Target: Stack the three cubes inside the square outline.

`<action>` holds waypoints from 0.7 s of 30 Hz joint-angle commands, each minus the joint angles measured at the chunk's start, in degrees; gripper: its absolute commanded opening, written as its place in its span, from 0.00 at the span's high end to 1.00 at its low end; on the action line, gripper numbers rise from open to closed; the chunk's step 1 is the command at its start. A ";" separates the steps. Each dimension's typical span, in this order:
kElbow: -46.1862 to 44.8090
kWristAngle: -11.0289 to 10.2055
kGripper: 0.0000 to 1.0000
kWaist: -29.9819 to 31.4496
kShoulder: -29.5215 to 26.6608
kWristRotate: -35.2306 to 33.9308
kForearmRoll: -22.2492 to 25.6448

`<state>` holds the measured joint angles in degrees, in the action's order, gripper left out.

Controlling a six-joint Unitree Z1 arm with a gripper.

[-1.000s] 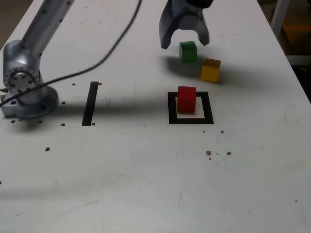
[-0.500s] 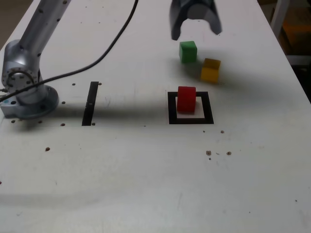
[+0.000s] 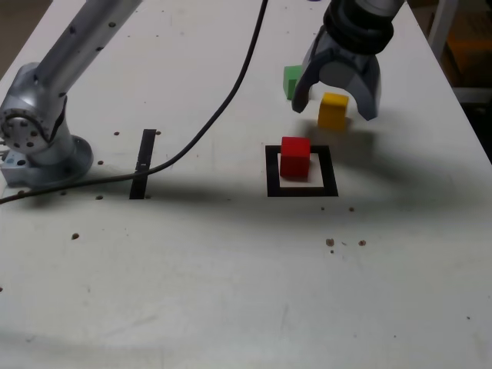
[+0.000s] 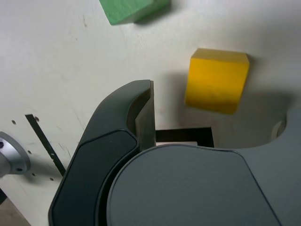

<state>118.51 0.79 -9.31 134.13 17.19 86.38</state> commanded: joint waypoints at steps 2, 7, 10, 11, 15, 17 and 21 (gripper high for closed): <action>0.38 -0.40 0.03 -1.64 -0.12 2.15 -0.01; 0.94 0.13 0.04 -3.61 1.09 5.30 -0.33; 0.89 0.37 0.07 -4.39 2.07 6.37 -0.80; 0.81 0.43 0.08 -4.41 2.24 6.47 -0.97; 0.59 1.39 0.09 -3.84 2.69 6.51 -1.98; 0.42 2.08 0.10 -3.50 2.81 6.49 -2.61; -0.37 3.25 0.22 -3.25 3.14 6.45 -4.20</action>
<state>118.37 3.95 -12.49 136.99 23.74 82.54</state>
